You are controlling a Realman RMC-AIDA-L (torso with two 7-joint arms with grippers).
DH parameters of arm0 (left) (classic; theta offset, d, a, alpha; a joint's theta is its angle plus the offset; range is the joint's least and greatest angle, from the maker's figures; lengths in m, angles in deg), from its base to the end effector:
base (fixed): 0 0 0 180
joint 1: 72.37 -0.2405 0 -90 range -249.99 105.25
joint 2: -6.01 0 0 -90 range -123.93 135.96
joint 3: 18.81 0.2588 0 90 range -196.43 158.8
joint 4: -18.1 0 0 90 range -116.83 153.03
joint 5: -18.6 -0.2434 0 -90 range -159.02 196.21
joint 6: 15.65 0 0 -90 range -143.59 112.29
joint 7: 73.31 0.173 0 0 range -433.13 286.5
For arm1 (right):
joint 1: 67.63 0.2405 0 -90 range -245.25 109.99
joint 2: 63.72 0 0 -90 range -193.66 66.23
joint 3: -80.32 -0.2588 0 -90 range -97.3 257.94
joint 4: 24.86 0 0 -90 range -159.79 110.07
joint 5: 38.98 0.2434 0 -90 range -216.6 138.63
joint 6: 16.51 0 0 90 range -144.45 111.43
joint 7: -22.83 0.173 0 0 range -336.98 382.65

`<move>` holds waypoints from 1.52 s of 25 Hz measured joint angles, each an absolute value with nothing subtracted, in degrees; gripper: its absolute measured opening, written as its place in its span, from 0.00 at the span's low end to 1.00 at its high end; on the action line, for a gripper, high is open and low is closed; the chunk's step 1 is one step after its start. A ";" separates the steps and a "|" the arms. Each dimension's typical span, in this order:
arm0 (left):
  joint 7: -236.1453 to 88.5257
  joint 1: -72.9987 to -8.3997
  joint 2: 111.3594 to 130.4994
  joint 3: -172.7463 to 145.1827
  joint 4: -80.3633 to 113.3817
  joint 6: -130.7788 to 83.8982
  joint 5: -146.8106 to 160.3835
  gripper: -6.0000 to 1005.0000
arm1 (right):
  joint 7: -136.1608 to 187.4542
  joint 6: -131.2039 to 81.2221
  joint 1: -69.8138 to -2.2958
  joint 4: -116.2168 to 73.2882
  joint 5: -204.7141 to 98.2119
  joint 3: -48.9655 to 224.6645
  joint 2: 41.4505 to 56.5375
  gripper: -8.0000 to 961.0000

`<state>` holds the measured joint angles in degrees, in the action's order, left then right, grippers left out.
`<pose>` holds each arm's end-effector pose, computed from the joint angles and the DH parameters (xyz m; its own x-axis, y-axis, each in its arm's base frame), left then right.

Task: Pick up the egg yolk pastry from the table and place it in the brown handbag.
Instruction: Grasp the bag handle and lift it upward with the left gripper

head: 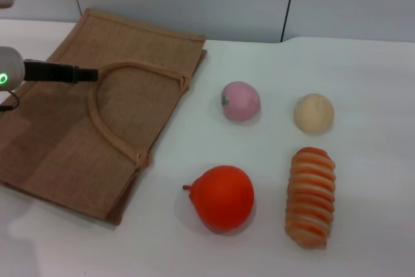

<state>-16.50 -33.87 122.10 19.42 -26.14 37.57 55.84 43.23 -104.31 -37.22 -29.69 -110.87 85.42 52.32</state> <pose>-0.3331 0.4781 0.0519 0.5822 0.6831 0.4409 0.7639 -0.2739 -0.5844 0.3195 0.3807 0.0315 0.5214 0.3484 -0.7790 -0.7740 -0.1912 -0.6036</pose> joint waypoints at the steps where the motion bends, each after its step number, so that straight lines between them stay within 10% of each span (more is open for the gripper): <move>1: -16.83 -33.62 122.25 19.47 -26.30 37.42 54.77 0.75 | 43.22 -104.31 -37.22 -29.69 -110.88 85.42 52.31 0.90; 38: -12.72 -30.87 121.99 27.59 -19.96 32.20 52.52 0.72 | 43.23 -104.31 -37.22 -29.69 -110.58 85.42 52.29 0.90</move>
<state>-12.72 -30.87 121.99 27.59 -19.96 32.20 52.52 43.23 -104.31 -37.22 -29.69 -110.58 85.42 52.29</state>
